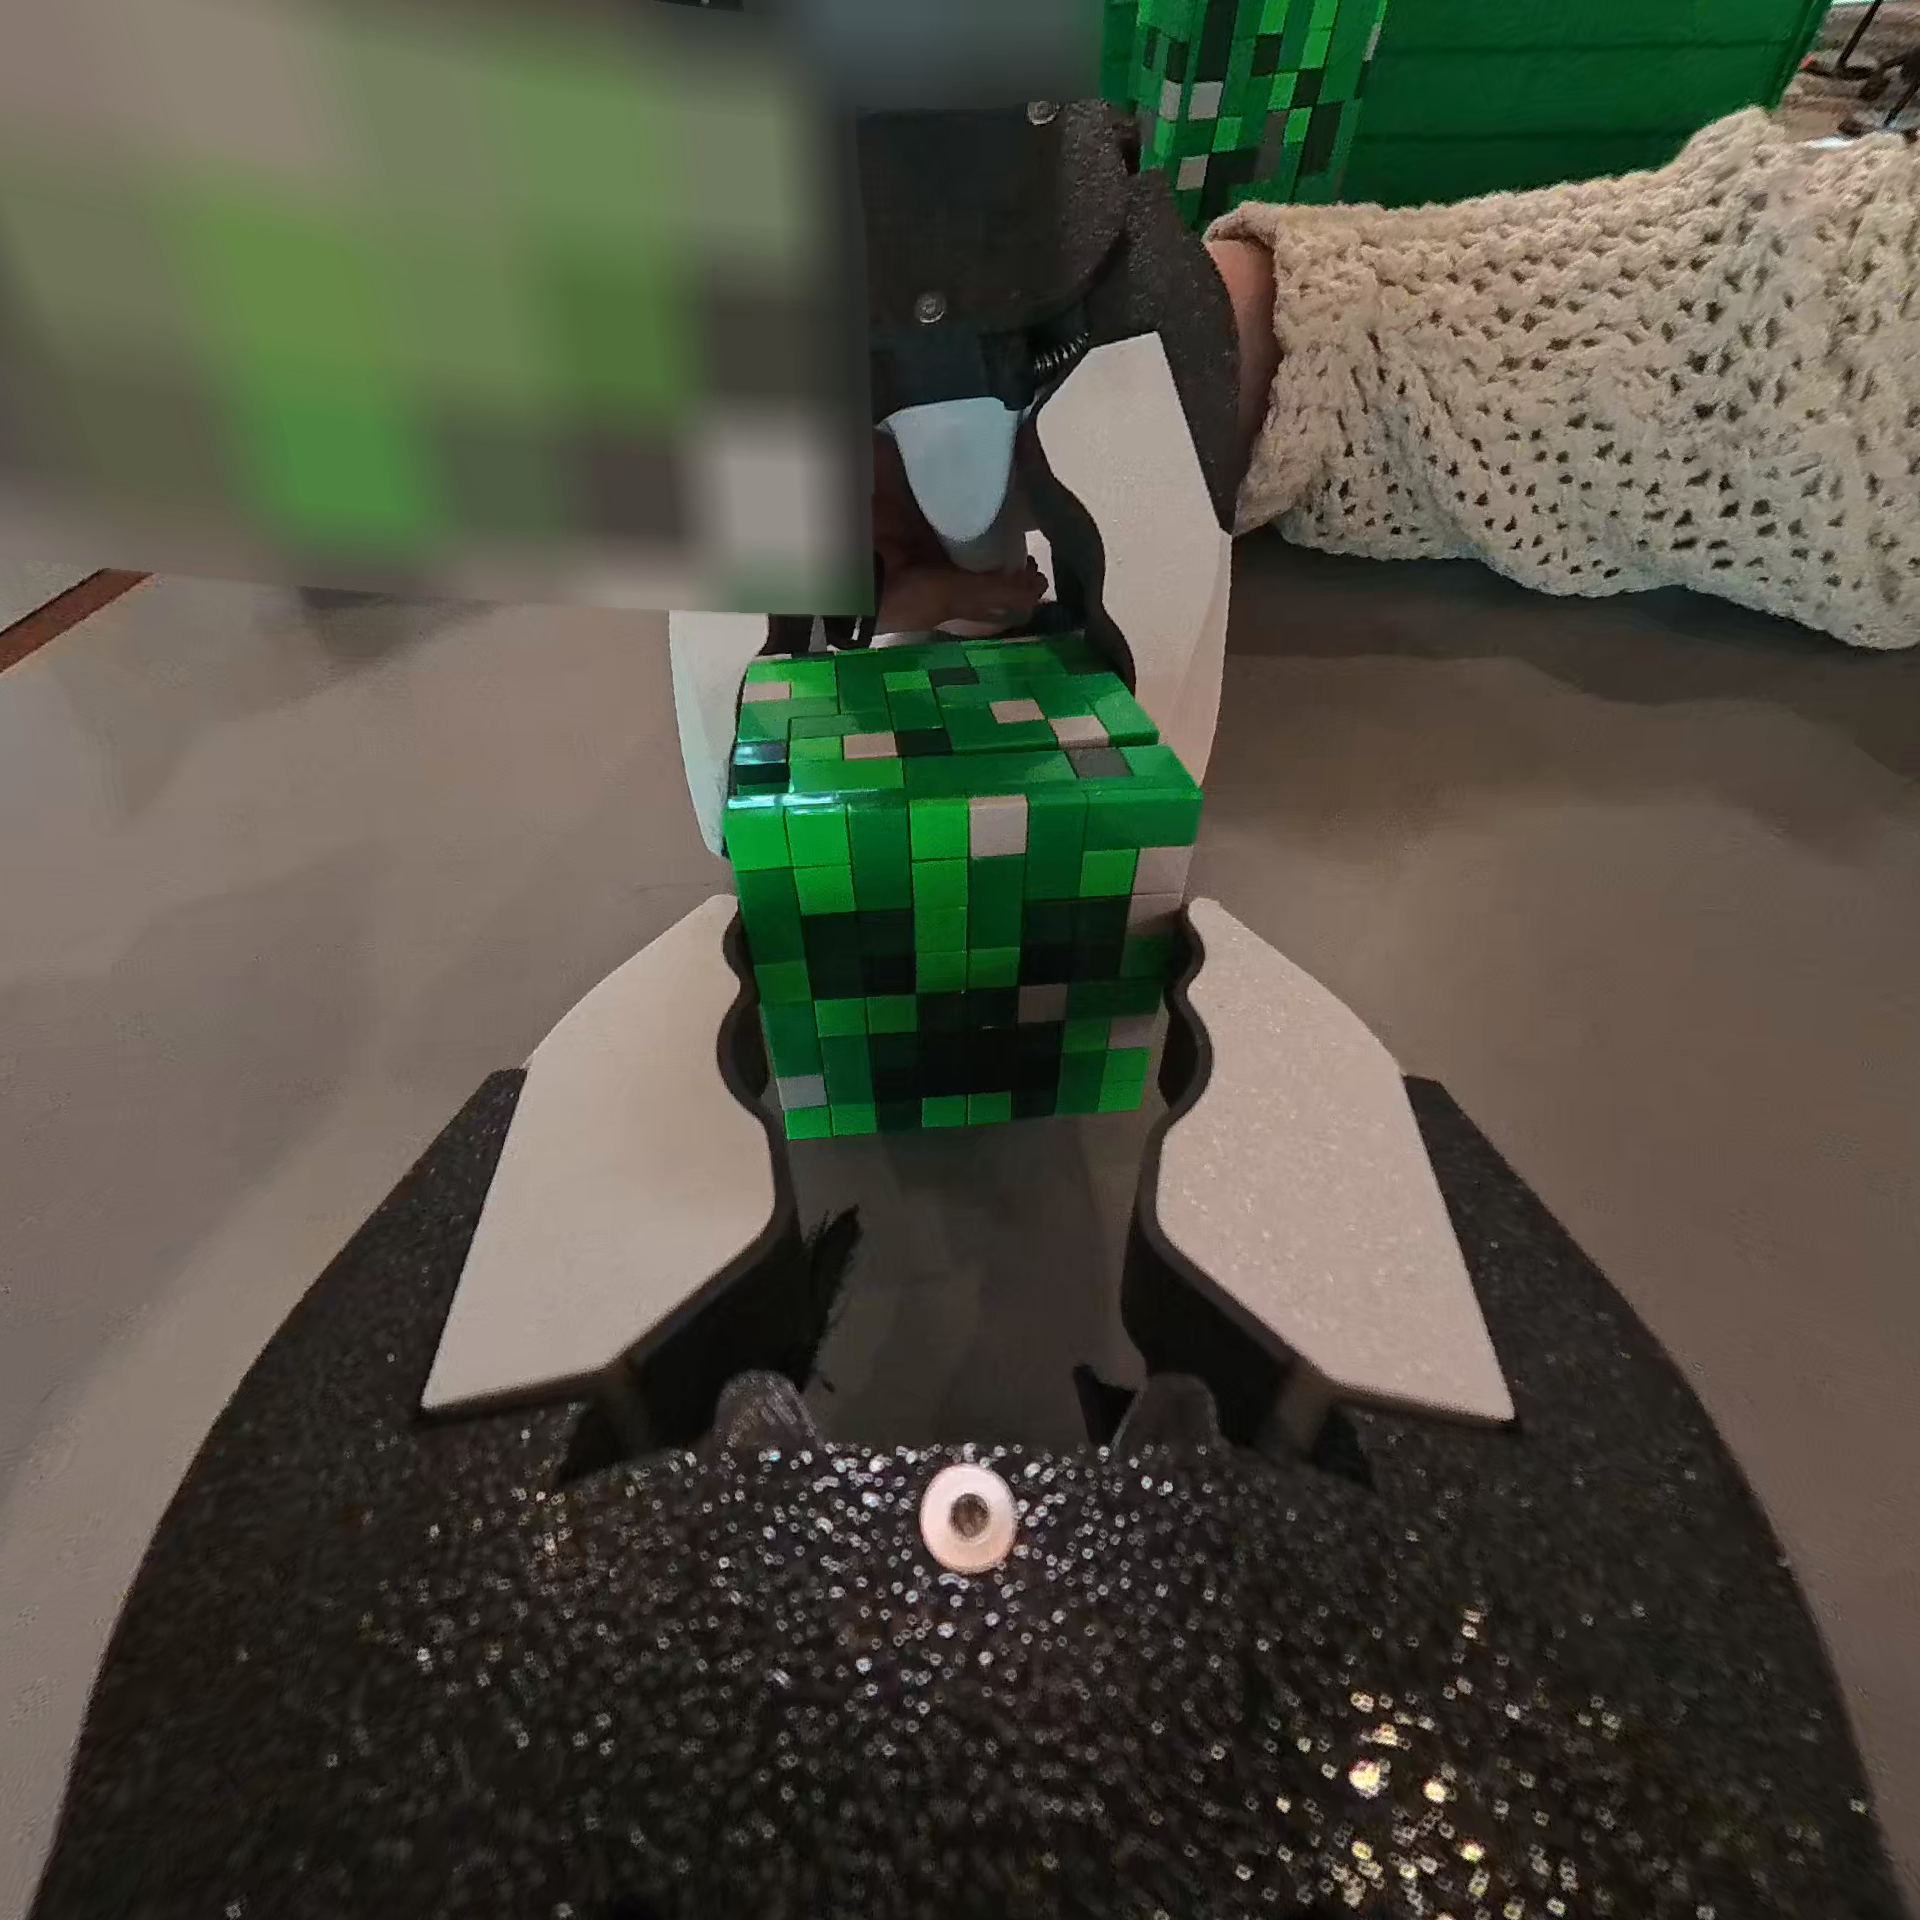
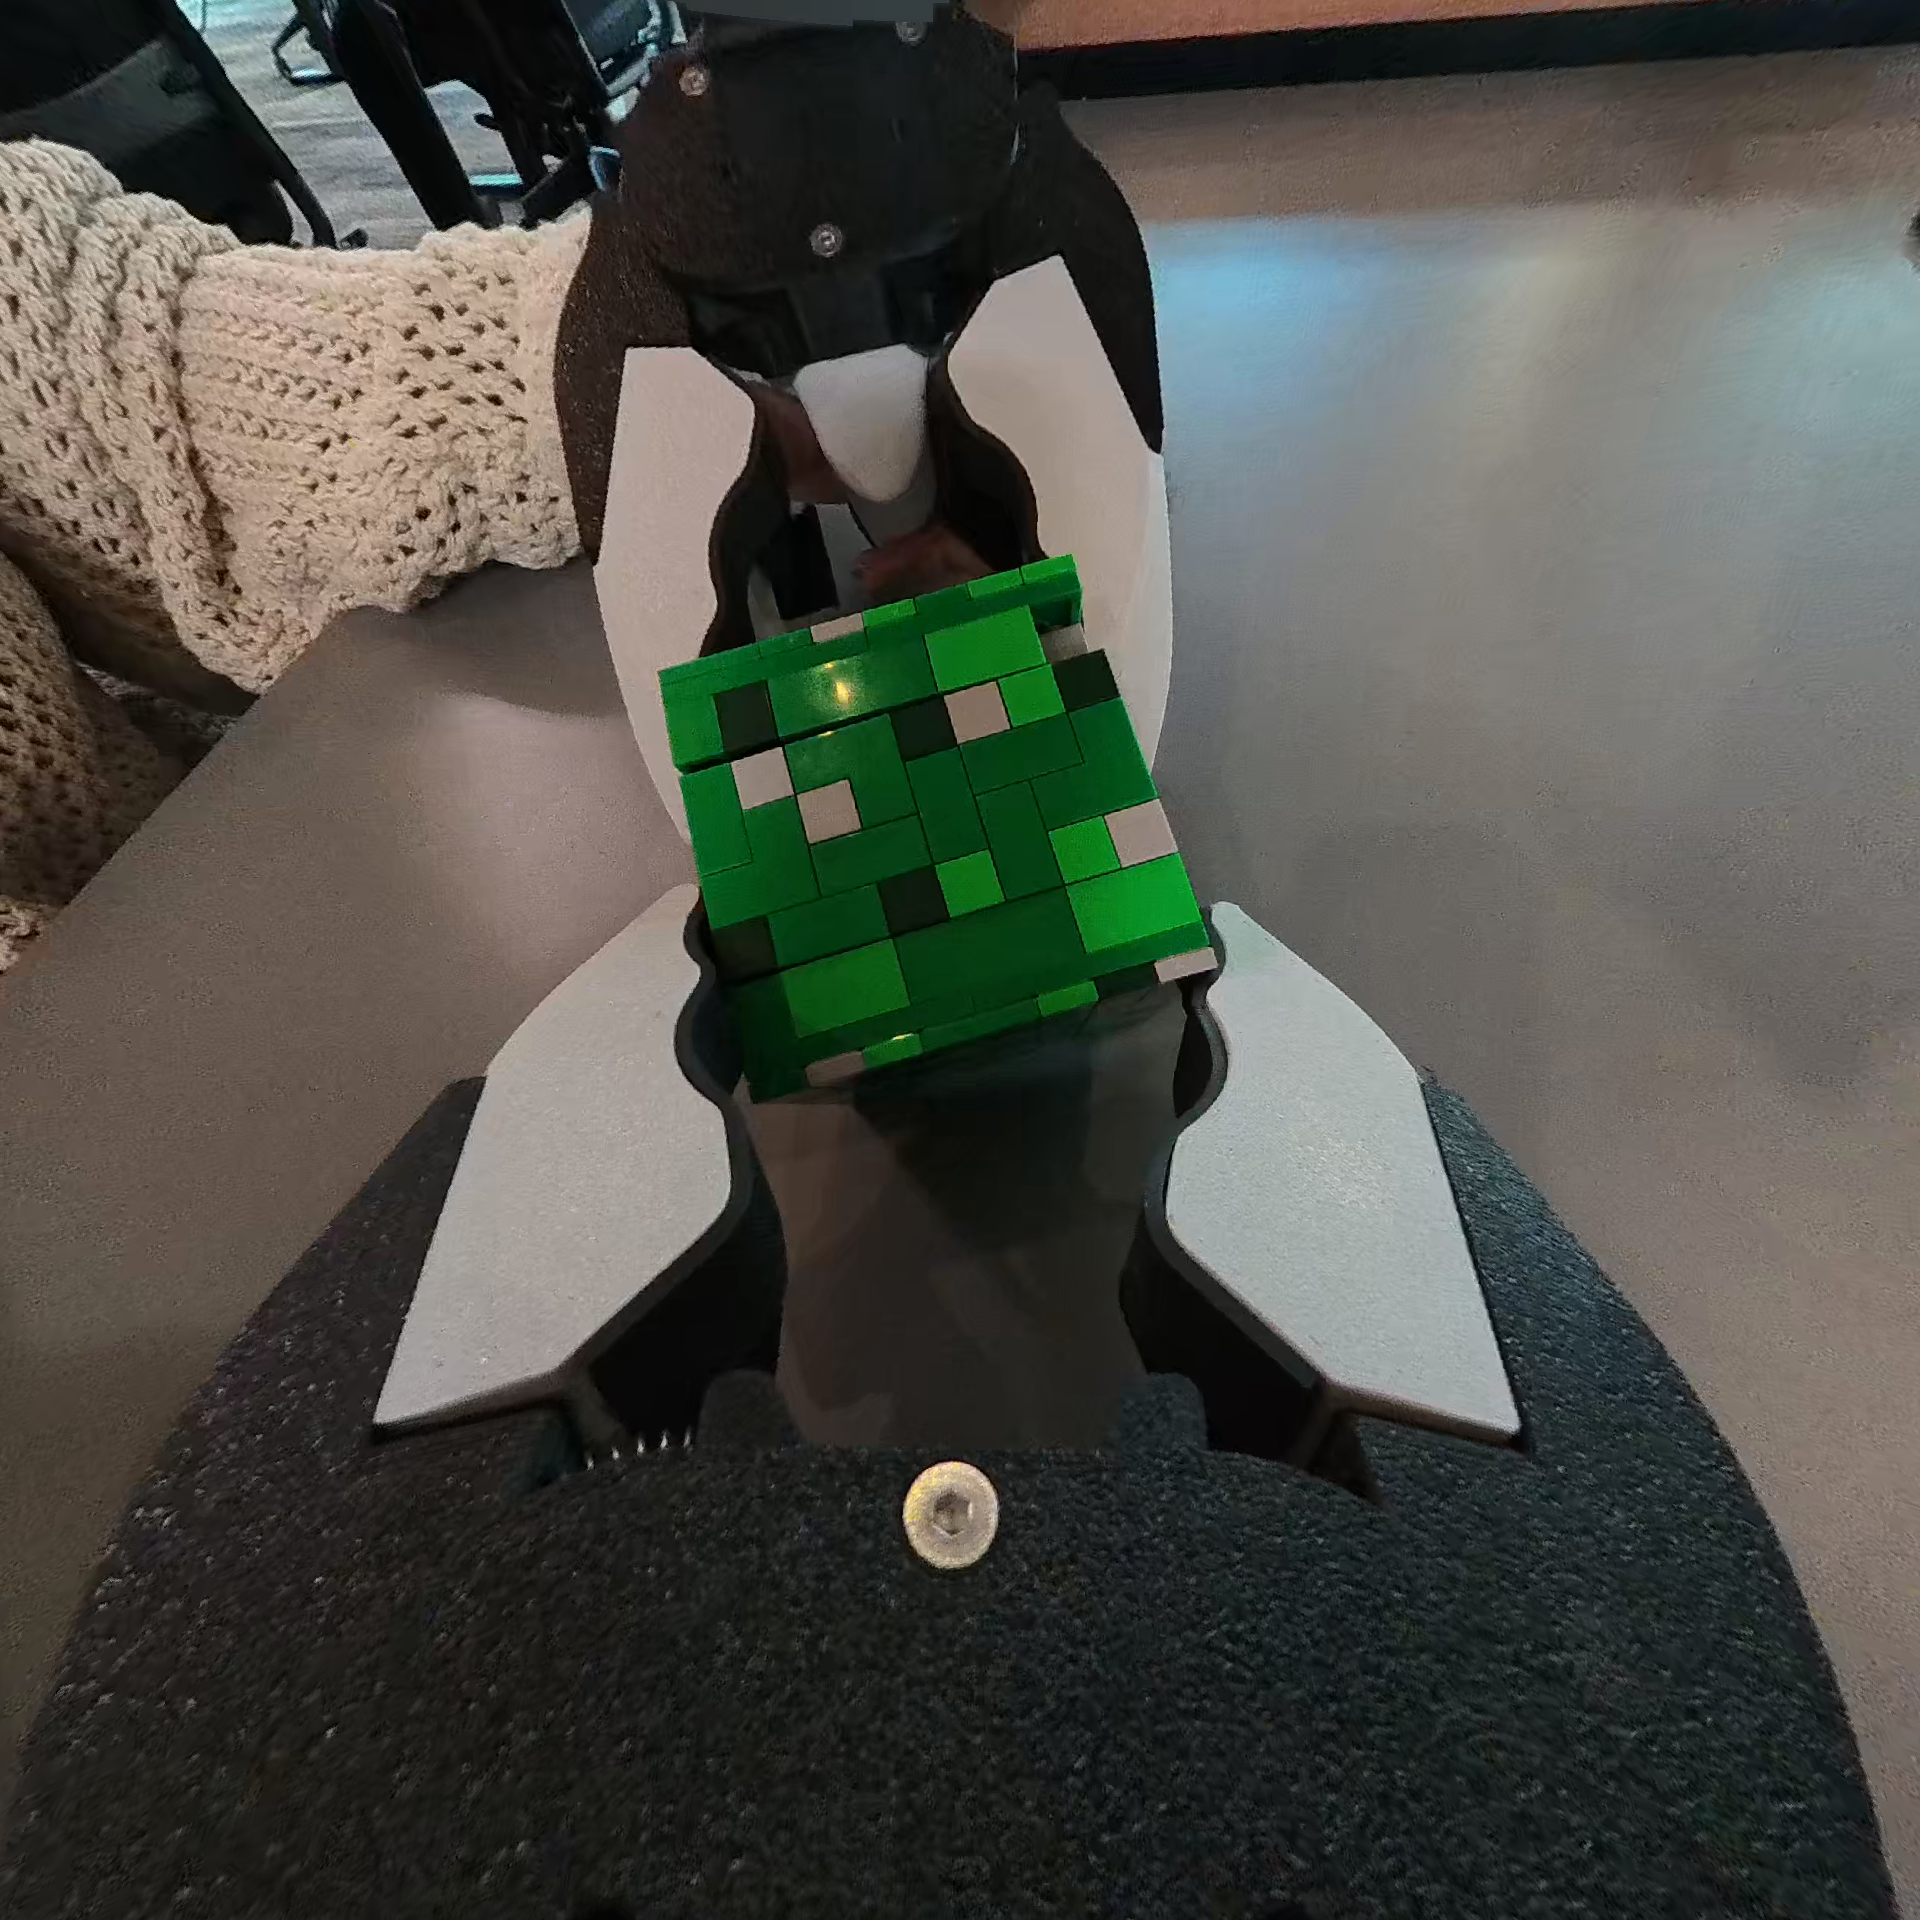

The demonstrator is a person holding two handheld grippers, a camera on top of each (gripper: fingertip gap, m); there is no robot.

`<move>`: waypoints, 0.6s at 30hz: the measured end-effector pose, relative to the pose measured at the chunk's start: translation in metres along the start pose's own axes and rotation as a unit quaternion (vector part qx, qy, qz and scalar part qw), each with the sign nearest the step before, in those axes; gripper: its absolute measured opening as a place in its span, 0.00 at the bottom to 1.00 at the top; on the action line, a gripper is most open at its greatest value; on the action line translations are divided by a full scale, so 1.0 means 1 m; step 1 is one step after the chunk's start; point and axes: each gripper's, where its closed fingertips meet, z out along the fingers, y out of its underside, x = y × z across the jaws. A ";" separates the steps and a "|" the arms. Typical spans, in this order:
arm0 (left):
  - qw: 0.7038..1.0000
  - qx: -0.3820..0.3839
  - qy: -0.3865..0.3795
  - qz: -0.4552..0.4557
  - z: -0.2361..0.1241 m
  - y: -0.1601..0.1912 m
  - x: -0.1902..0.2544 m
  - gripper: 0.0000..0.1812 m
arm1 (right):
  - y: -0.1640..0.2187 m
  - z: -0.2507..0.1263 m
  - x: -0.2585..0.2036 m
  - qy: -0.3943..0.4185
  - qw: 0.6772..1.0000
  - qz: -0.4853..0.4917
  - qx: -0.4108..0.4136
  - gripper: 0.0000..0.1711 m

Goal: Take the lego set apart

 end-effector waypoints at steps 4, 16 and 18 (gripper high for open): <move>1.000 -0.001 0.000 0.006 0.000 0.000 0.001 0.41 | -0.001 0.000 0.000 0.011 1.000 -0.002 0.003 0.48; 0.993 0.012 0.110 -0.031 -0.008 -0.002 0.029 0.41 | 0.002 -0.002 -0.024 -0.055 0.998 0.016 0.001 0.48; 0.989 0.026 0.134 -0.056 -0.016 -0.004 0.032 0.41 | 0.001 -0.006 -0.030 -0.079 0.996 0.028 0.011 0.48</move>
